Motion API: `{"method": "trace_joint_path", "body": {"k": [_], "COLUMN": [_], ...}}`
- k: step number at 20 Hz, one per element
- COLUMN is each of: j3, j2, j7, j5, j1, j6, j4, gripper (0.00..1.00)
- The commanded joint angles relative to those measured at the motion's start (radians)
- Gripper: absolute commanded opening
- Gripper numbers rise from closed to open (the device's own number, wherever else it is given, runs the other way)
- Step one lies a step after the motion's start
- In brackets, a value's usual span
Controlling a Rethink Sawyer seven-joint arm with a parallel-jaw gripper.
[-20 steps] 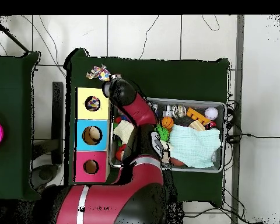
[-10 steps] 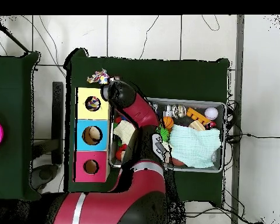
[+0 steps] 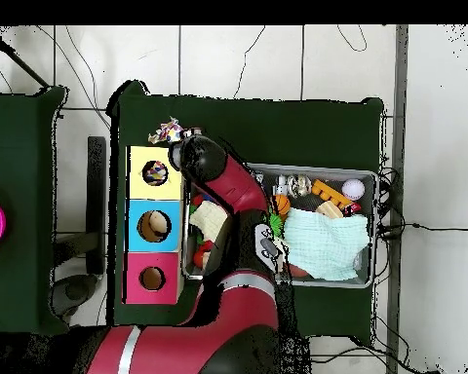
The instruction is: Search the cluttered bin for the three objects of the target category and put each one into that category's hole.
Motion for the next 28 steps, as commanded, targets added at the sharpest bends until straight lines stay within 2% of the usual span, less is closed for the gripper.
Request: {"method": "trace_joint_path", "body": {"k": [1,7,10,23,28], "j3": [-0.035,-0.062,-0.053,-0.074,-0.038], "j2": [-0.028,-0.043,-0.050,-0.039,-0.049], "j7": [0.168,0.170,0.162,0.130,0.064], "j5": [-0.059,-0.079,-0.086,-0.146,-0.182], "j1": [0.020,0.050,0.069,0.190,0.190], "j6": [0.079,0.099,0.095,0.206,0.234], "j4": [0.077,0.070,0.073,-0.031,-0.040], "gripper": [0.00,0.00,0.00,0.00,0.00]}}
